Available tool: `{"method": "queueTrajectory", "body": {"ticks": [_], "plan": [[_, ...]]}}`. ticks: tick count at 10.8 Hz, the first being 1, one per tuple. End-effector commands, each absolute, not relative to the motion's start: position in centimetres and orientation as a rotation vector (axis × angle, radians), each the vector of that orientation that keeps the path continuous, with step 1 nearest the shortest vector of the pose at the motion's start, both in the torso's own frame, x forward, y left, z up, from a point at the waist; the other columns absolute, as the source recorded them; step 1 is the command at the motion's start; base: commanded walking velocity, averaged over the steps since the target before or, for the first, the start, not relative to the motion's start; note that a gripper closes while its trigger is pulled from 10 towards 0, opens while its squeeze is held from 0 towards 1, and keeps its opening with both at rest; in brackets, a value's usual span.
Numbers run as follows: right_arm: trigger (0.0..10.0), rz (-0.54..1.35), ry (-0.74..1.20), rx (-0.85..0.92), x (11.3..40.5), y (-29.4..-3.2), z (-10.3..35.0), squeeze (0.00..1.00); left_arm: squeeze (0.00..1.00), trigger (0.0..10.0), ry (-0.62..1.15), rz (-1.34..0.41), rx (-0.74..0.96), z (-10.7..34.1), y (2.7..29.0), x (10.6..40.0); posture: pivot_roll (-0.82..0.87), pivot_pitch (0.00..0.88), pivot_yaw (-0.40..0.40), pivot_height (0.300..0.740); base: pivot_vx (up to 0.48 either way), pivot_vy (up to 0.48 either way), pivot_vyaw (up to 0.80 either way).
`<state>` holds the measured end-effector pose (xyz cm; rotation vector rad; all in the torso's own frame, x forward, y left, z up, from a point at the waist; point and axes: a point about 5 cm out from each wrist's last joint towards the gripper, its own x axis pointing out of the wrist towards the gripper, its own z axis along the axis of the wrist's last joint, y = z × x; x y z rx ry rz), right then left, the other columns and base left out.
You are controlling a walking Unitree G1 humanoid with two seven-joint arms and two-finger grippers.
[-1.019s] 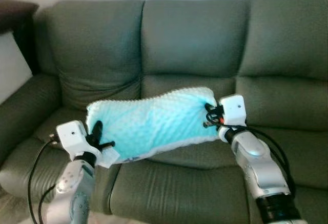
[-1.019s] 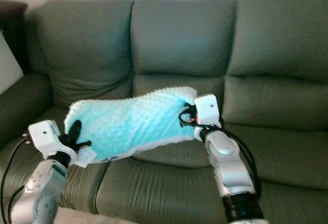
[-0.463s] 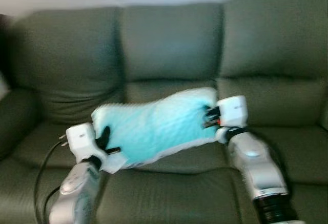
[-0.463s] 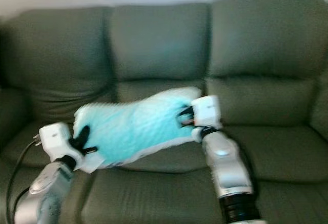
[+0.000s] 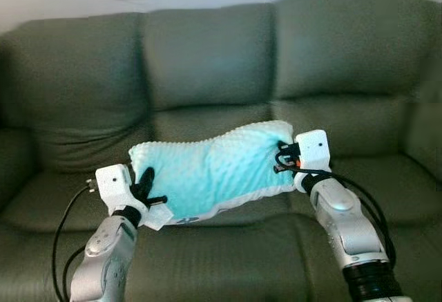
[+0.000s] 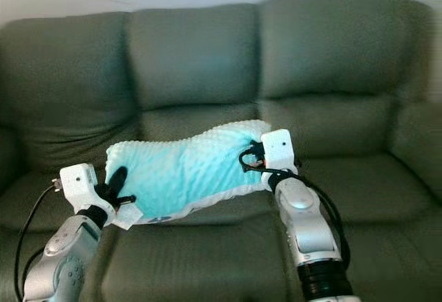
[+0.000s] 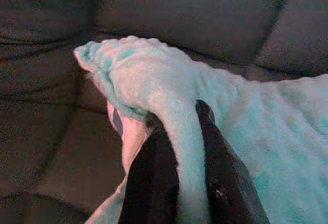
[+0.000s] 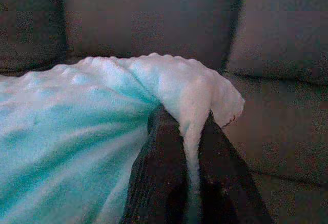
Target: Move the pillow to the sofa
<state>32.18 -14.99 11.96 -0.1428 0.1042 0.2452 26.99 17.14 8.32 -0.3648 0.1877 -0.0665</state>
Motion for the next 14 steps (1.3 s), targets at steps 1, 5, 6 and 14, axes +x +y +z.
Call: {"method": "queueTrajectory", "body": {"ticks": [1,5,6,14], "plan": [[10.0,0.254,0.092,-0.138,32.4,-14.5,12.4,0.00,0.00,10.0,0.151,-0.061,-0.343,9.2,17.4,27.2,-0.25,0.000,0.082,0.740,0.000,0.000,0.00],[10.0,0.256,0.094,-0.137,32.3,-14.5,12.4,0.00,0.00,10.0,0.147,-0.074,-0.352,9.1,17.2,27.1,-0.25,0.000,0.084,0.740,0.084,0.085,0.00],[10.0,0.256,0.094,-0.137,32.4,-14.5,12.4,0.00,0.00,10.0,0.153,-0.066,-0.360,9.0,17.2,27.1,-0.25,0.000,0.082,0.740,0.307,0.304,0.00],[10.0,0.229,0.162,-0.065,32.6,-14.0,10.8,0.00,0.00,10.0,0.303,-0.082,-0.313,5.9,16.8,27.6,-0.24,0.014,0.089,0.740,0.000,0.000,0.00]]}}
